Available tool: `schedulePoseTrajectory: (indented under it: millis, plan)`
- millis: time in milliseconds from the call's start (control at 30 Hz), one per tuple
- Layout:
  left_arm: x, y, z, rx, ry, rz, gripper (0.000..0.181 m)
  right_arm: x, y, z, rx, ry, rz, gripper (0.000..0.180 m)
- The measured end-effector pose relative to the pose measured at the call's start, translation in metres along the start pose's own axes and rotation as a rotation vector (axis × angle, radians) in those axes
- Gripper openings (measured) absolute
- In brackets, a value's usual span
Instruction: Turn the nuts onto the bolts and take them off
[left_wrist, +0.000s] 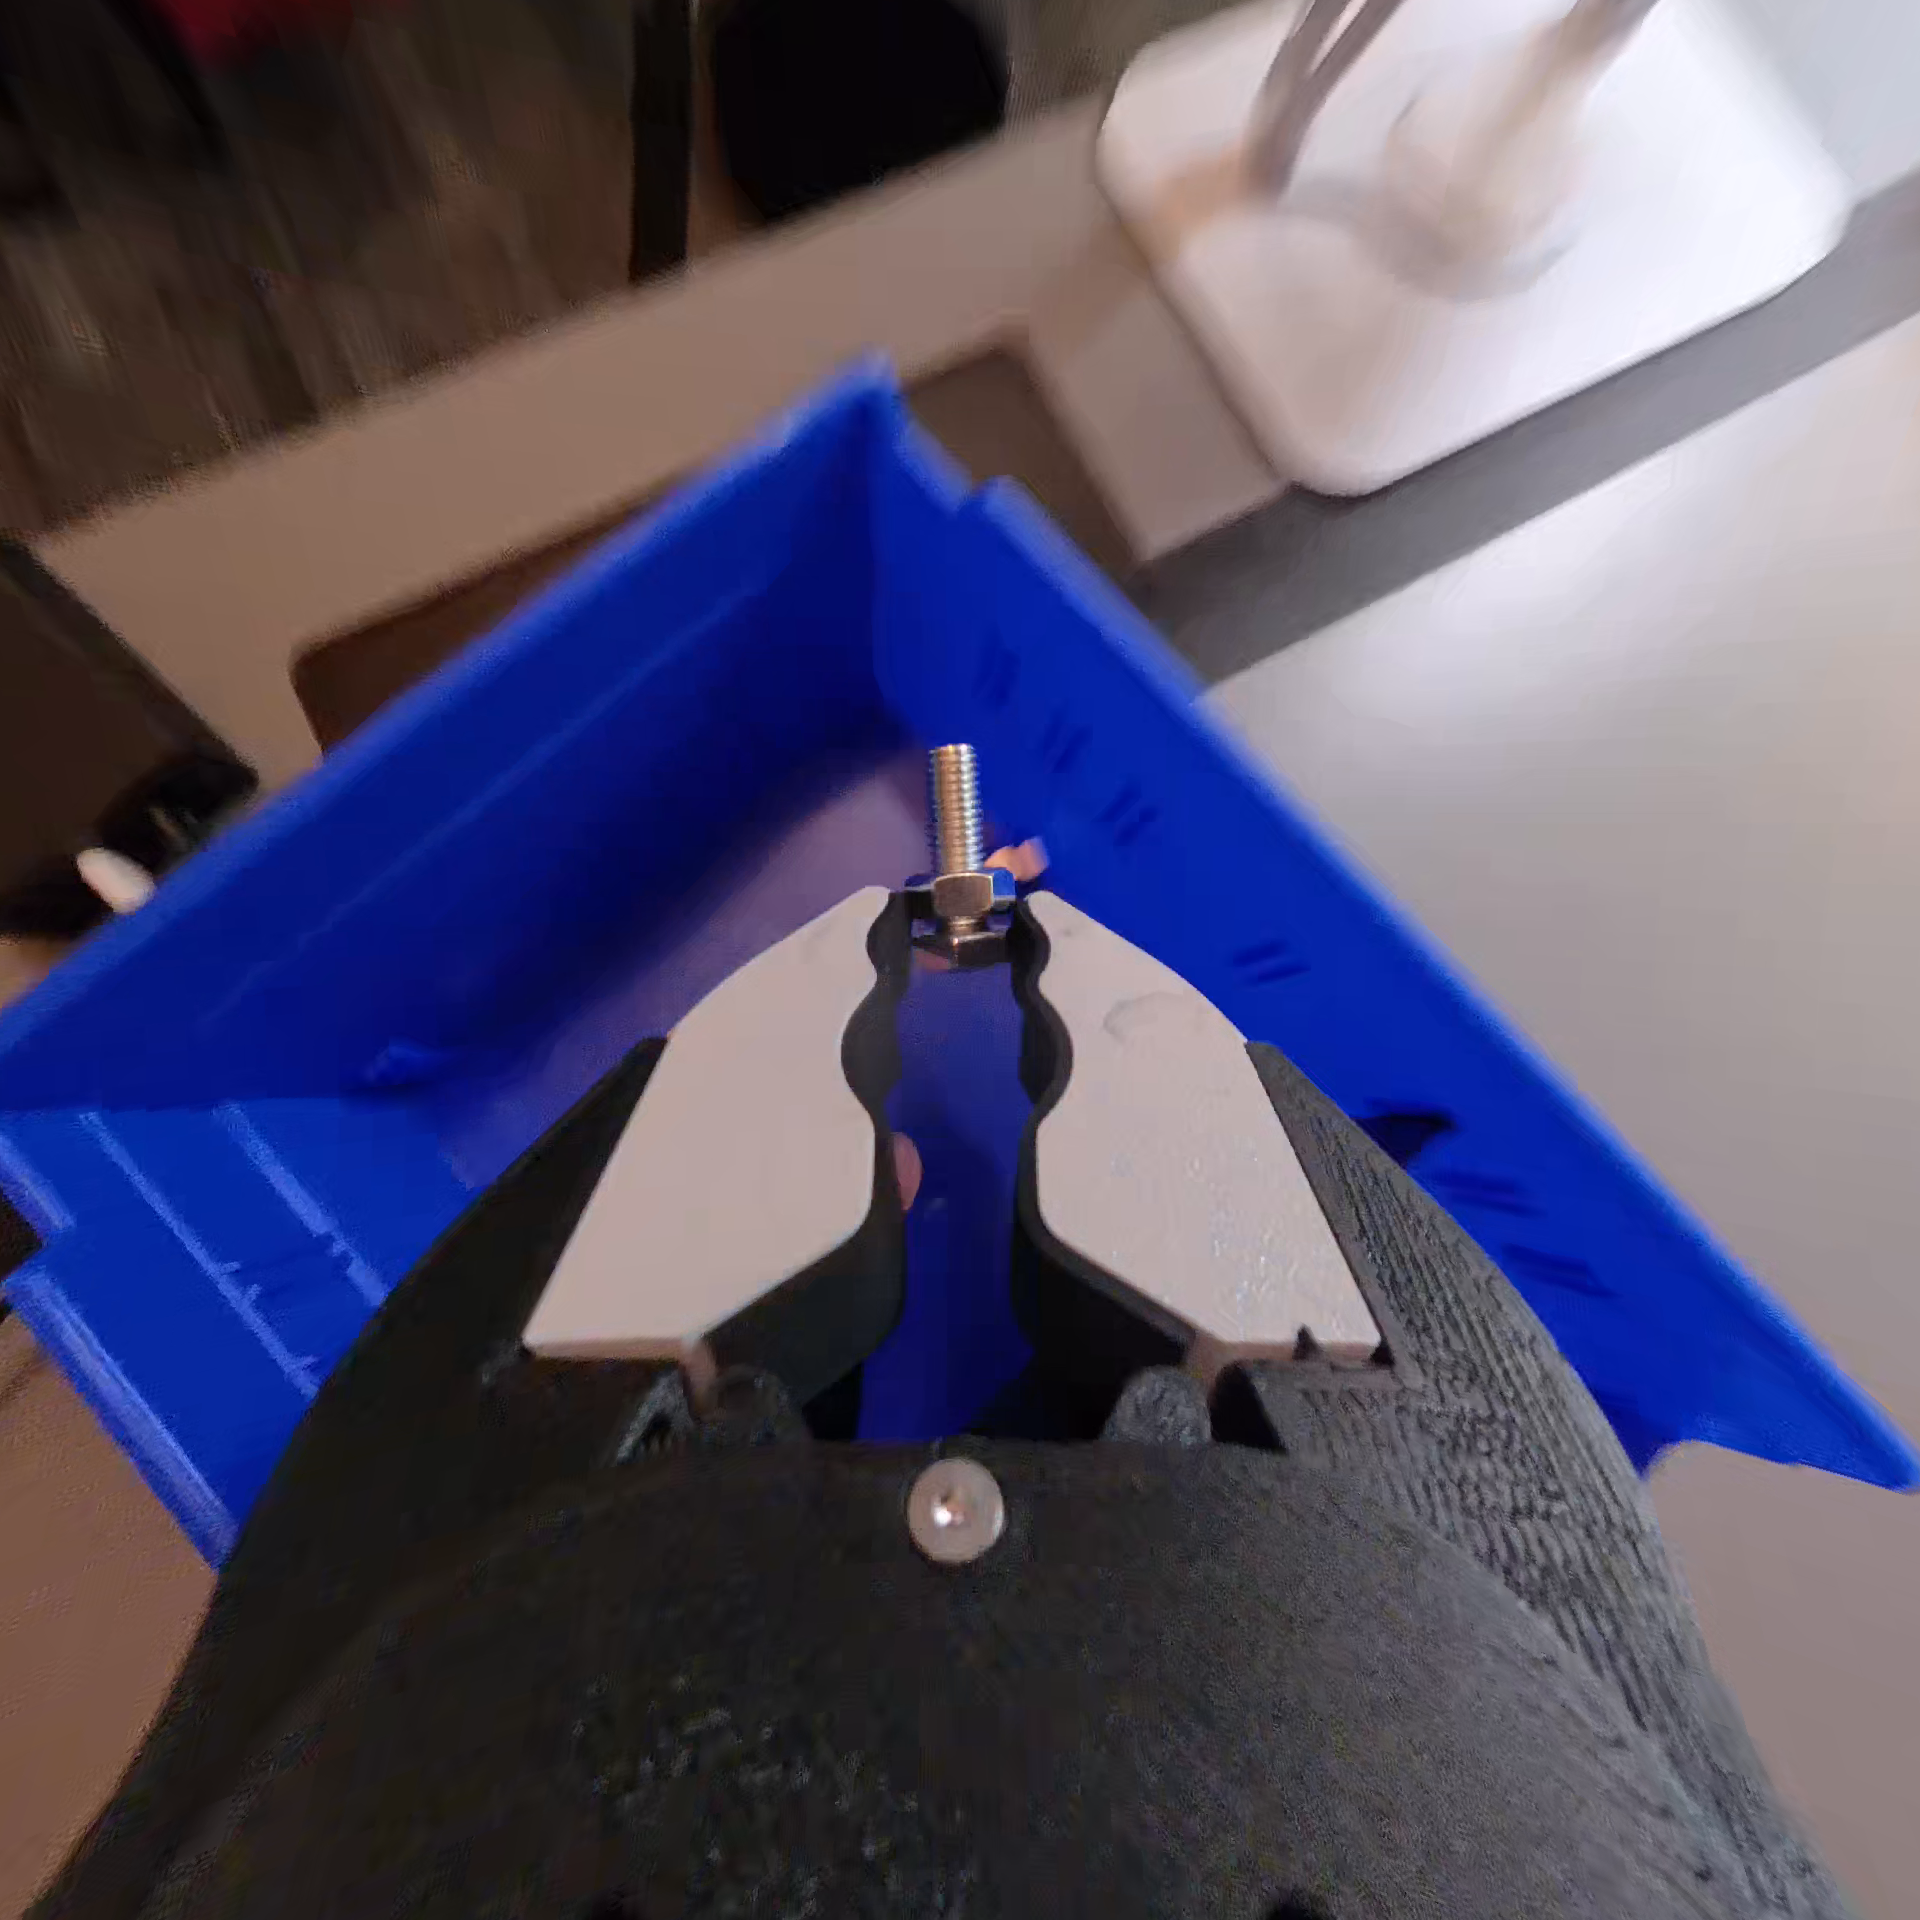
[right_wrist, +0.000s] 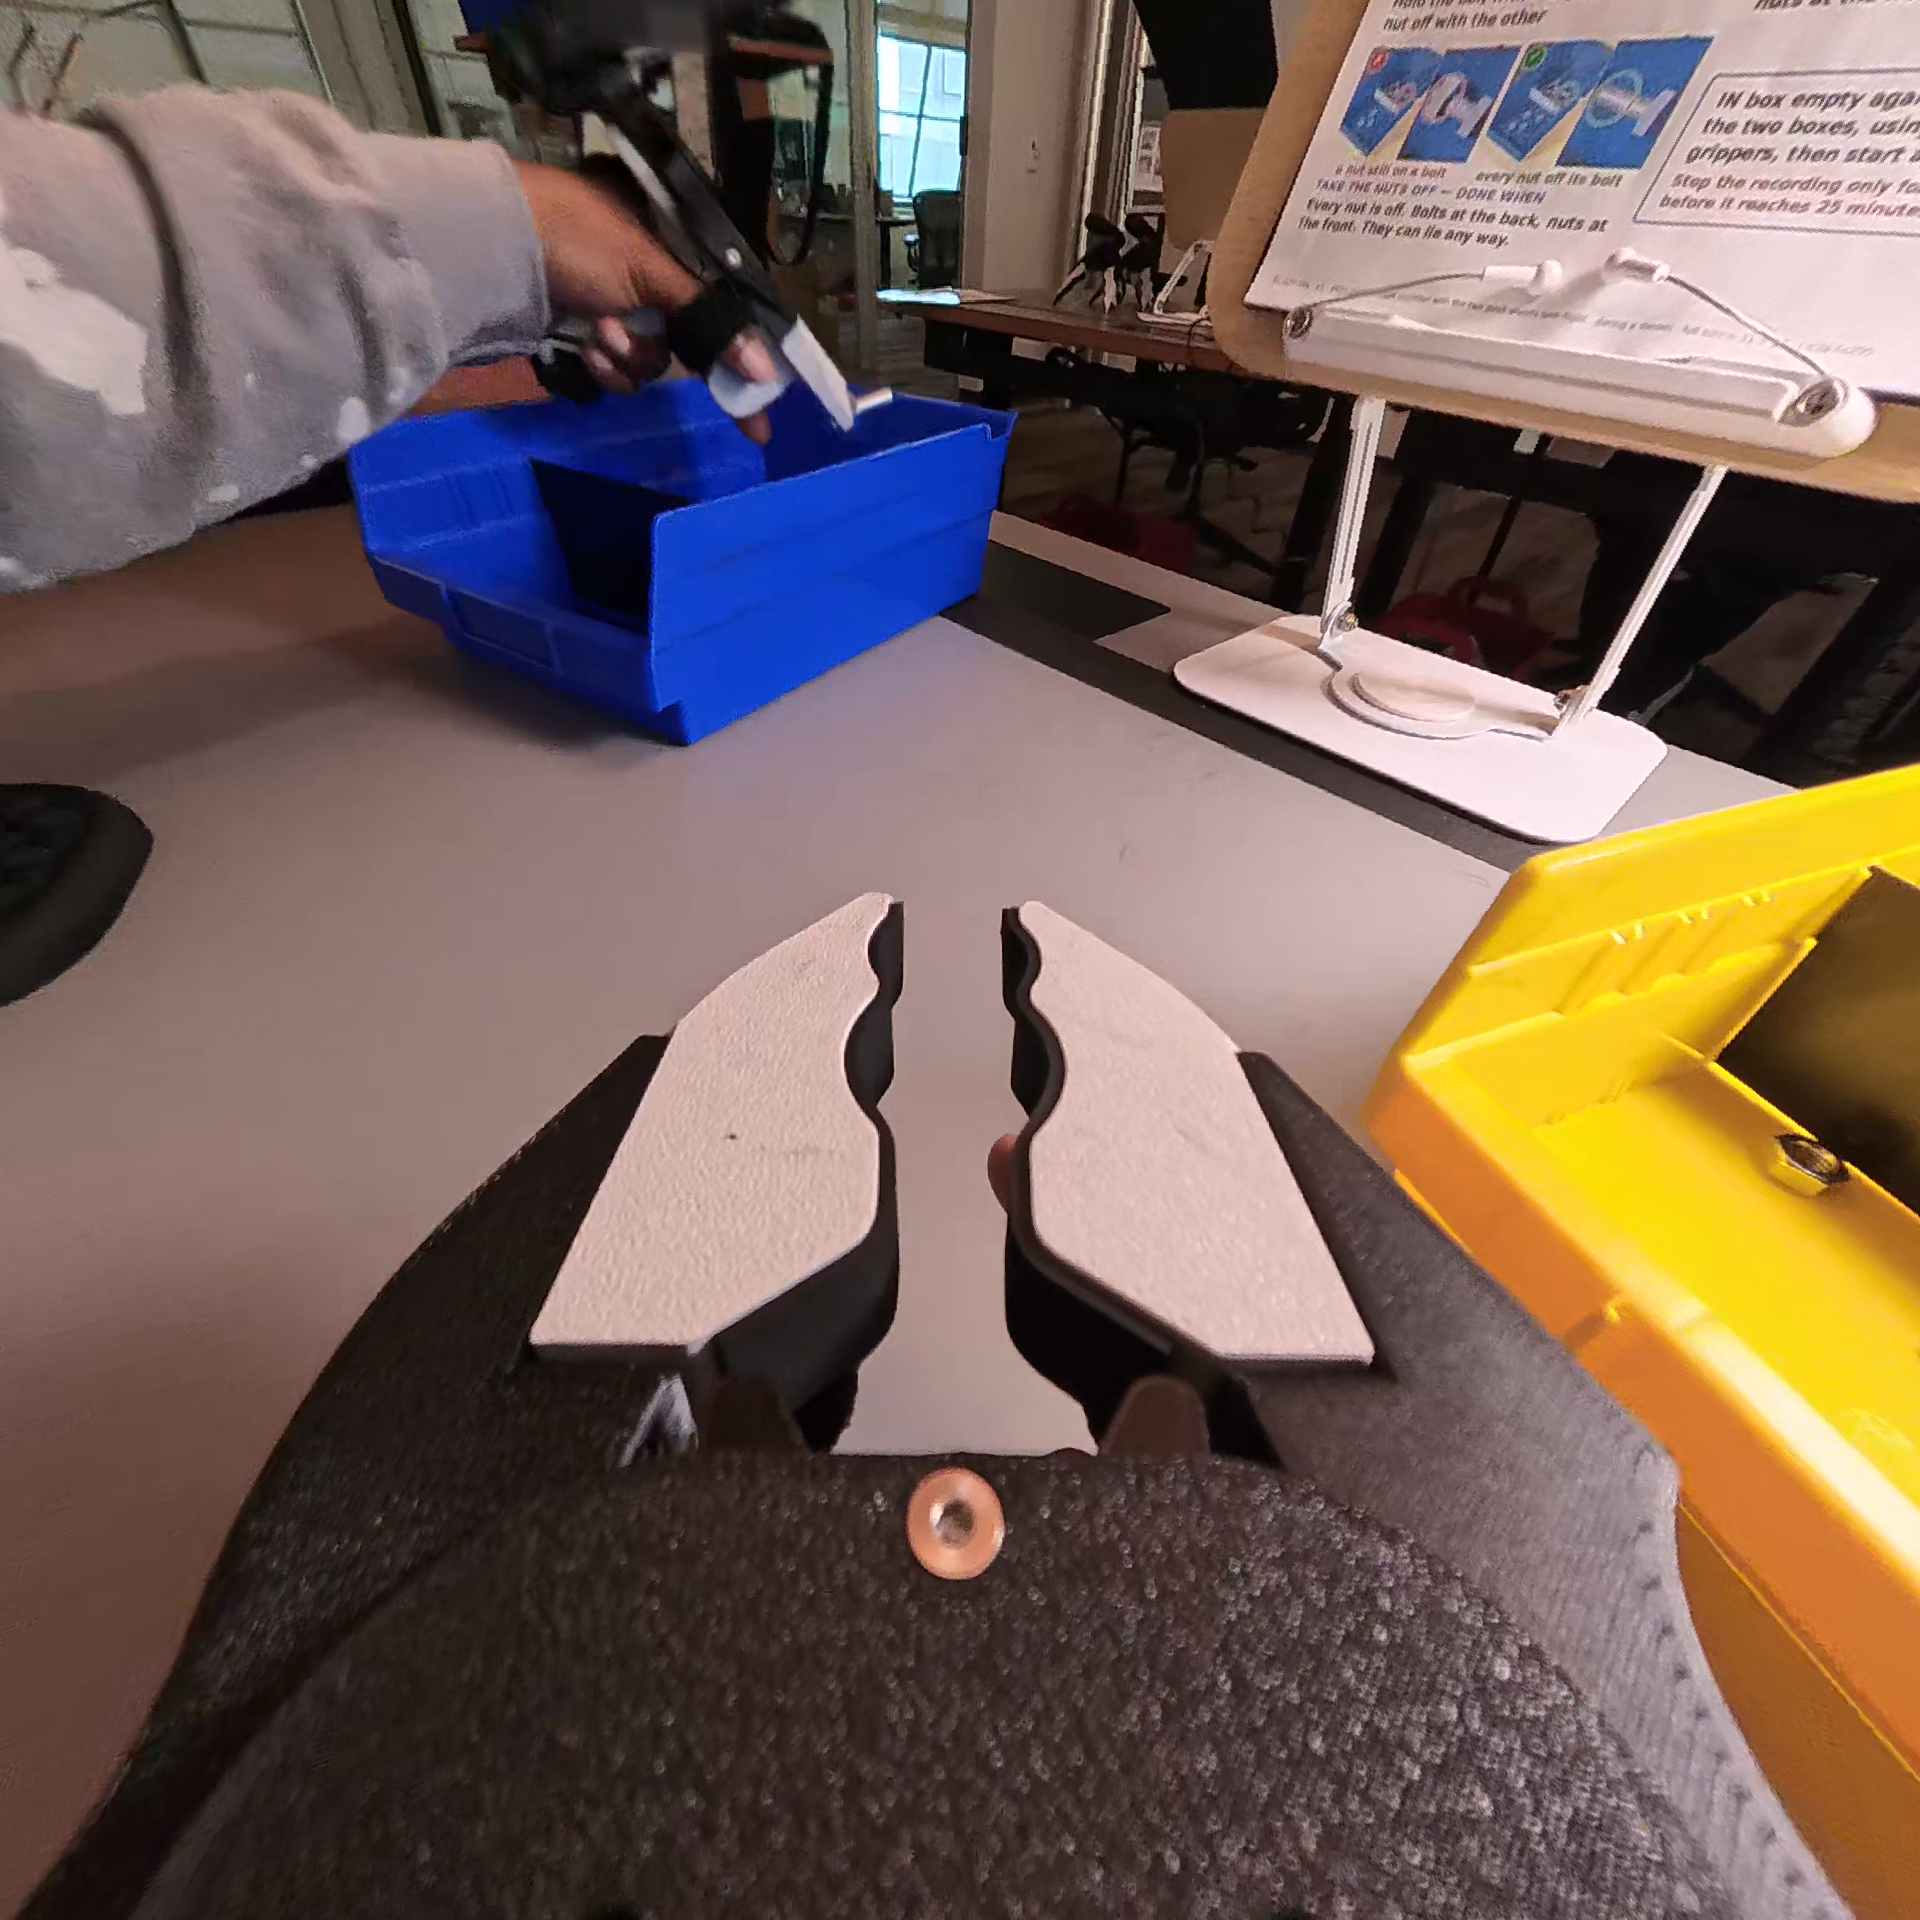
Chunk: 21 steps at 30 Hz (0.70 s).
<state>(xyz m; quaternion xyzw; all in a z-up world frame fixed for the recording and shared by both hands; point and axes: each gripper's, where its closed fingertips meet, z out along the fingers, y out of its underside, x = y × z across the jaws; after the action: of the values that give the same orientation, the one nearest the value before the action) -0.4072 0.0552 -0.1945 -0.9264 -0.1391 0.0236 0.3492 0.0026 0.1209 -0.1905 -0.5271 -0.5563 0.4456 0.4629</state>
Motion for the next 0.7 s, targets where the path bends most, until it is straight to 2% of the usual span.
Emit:
schedulePoseTrajectory:
  millis: [33,100,200,267,367,467,567,667,700]
  plan:
    - [0.016,-0.014,-0.016,0.111,0.036,0.021,0.021,0.001,-0.005,0.002,0.014,-0.001,0.003,0.018]
    - [0.061,-0.037,-0.053,0.331,0.138,0.085,0.02,-0.001,-0.02,0.006,0.053,-0.02,0.005,0.017]
    - [0.141,-0.05,-0.105,0.616,0.304,0.181,0.02,-0.009,-0.054,0.014,0.141,-0.075,0.027,0.016]
    - [0.195,-0.048,-0.137,0.785,0.426,0.22,0.02,-0.018,-0.083,0.019,0.213,-0.121,0.059,0.016]
    - [0.262,-0.034,-0.165,0.948,0.534,0.287,0.02,-0.035,-0.124,0.026,0.289,-0.202,0.075,0.02]
    - [0.306,-0.019,-0.171,1.025,0.577,0.336,0.02,-0.052,-0.158,0.029,0.355,-0.276,0.055,0.023]
    - [0.33,-0.008,-0.168,1.042,0.568,0.408,0.02,-0.064,-0.172,0.034,0.343,-0.337,0.044,0.027]
    - [0.343,0.0,-0.164,1.016,0.598,0.425,0.02,-0.068,-0.171,0.037,0.329,-0.329,0.01,0.02]
    - [0.344,0.001,-0.161,1.011,0.584,0.431,0.02,-0.07,-0.168,0.036,0.321,-0.339,-0.009,0.011]
